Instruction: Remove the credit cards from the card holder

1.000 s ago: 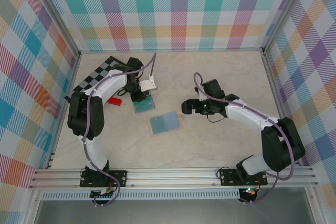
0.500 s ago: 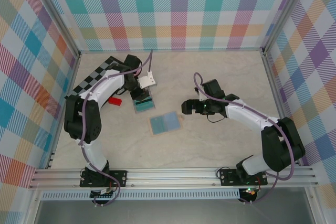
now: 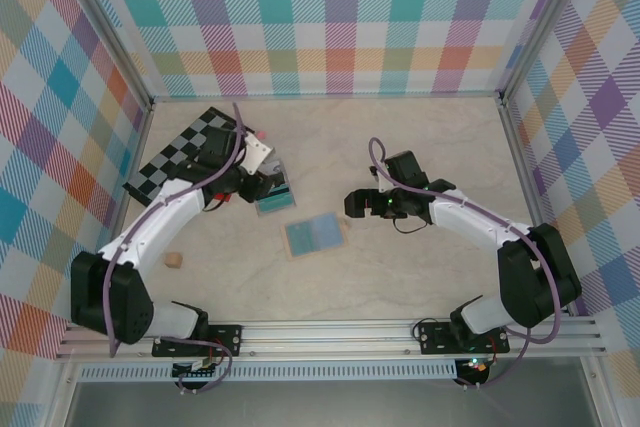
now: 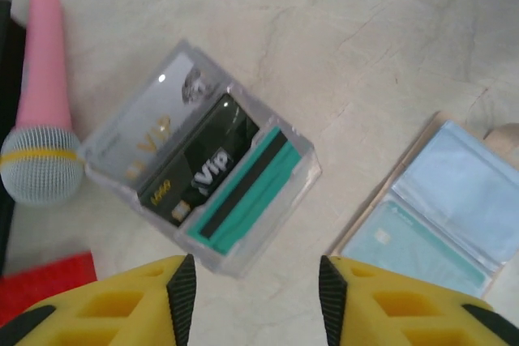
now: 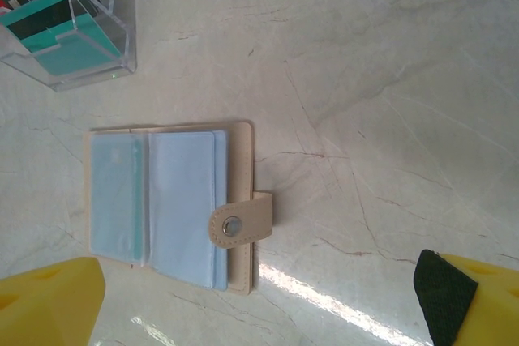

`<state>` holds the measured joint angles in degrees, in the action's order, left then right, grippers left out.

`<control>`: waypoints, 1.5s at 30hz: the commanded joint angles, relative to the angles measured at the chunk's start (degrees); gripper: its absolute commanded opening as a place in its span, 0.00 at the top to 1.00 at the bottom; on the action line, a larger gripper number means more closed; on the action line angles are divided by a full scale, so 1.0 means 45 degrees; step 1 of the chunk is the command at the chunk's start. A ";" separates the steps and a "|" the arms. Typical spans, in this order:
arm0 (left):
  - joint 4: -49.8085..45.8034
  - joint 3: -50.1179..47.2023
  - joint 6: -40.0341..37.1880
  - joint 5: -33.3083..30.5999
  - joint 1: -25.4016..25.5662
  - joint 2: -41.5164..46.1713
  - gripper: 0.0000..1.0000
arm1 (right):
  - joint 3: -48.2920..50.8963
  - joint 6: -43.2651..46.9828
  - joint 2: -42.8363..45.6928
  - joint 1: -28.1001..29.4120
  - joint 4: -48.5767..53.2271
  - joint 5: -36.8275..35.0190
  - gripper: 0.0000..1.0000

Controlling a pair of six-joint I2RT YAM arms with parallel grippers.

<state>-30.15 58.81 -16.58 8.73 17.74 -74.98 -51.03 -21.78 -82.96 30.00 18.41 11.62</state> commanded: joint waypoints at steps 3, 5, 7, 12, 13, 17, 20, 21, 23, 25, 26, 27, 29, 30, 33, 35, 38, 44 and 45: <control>0.1243 -0.2220 0.3789 -0.0738 -0.0172 0.1972 0.44 | -0.0998 0.0055 -0.0198 0.1459 0.0760 -0.1165 0.01; 0.1794 -0.3139 0.4565 -0.0797 -0.0192 0.2731 0.37 | -0.1432 -0.0055 -0.0544 0.2188 0.1092 -0.1675 0.01; 0.2324 -0.3959 0.5479 -0.1174 -0.0230 0.3494 0.29 | -0.1976 -0.0293 -0.1100 0.2879 0.1511 -0.2209 0.01; 0.2203 -0.5132 0.7659 -0.2733 -0.0250 0.4793 0.13 | -0.3386 -0.0961 -0.2856 0.4422 0.2497 -0.3051 0.02; 0.1998 -0.5157 0.7957 -0.2831 -0.0251 0.4828 0.12 | -0.3615 -0.1059 -0.3175 0.4642 0.2632 -0.3172 0.02; 0.1200 -0.5023 0.9341 -0.3104 -0.0250 0.4489 0.04 | -0.4833 -0.1483 -0.4567 0.5471 0.3776 -0.3977 0.03; 0.1215 -0.5171 0.9460 -0.2723 -0.0250 0.4071 0.06 | -0.5669 -0.1772 -0.5436 0.5851 0.4635 -0.4385 0.04; 0.1168 -0.5230 0.9447 -0.2821 -0.0260 0.3922 0.06 | -0.5901 -0.1850 -0.5654 0.5934 0.4862 -0.4431 0.04; 0.1051 -0.5236 0.9160 -0.2878 -0.0250 0.3721 0.07 | -0.6261 -0.1951 -0.6059 0.6033 0.5202 -0.4437 0.05; 0.0942 -0.5218 0.8919 -0.2845 -0.0250 0.3663 0.06 | -0.6563 -0.2030 -0.6418 0.6068 0.5499 -0.4449 0.05; 0.0892 -0.5216 0.8888 -0.2907 -0.0250 0.3661 0.06 | -0.6722 -0.2062 -0.6597 0.6062 0.5682 -0.4559 0.06; 0.0895 -0.5250 0.8912 -0.2966 -0.0250 0.3673 0.06 | -0.6929 -0.2089 -0.6794 0.6065 0.5880 -0.4684 0.06; 0.1041 -0.5365 0.9132 -0.3009 -0.0250 0.3733 0.04 | -0.7340 -0.2067 -0.7145 0.6077 0.6245 -0.4880 0.07; 0.1111 -0.5420 0.9299 -0.2998 -0.0250 0.3756 0.04 | -0.7513 -0.2082 -0.7291 0.6085 0.6343 -0.4955 0.07; 0.0899 -0.5331 0.9742 -0.2941 -0.0250 0.3612 0.00 | -0.7939 -0.2117 -0.7707 0.6083 0.6639 -0.5219 0.07; 0.0525 -0.5107 0.9842 -0.3092 -0.0250 0.3255 0.00 | -0.8130 -0.2191 -0.7924 0.6079 0.6785 -0.5386 0.06; 0.0125 -0.4819 0.9913 -0.3331 -0.0255 0.2647 0.00 | -0.8302 -0.2267 -0.8206 0.6064 0.6937 -0.5489 0.06; 0.0191 -0.4513 1.0052 -0.2482 -0.0258 0.1860 0.00 | -0.8033 -0.2402 -0.8418 0.5954 0.6864 -0.5618 0.09; 0.0249 -0.4494 1.0157 -0.2316 -0.0250 0.1783 0.00 | -0.7866 -0.2386 -0.8393 0.5903 0.6739 -0.5492 0.11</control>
<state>-28.38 36.47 27.68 -3.77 17.45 -66.37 -87.53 -31.29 -119.15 57.12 47.22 -11.97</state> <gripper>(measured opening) 0.997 0.900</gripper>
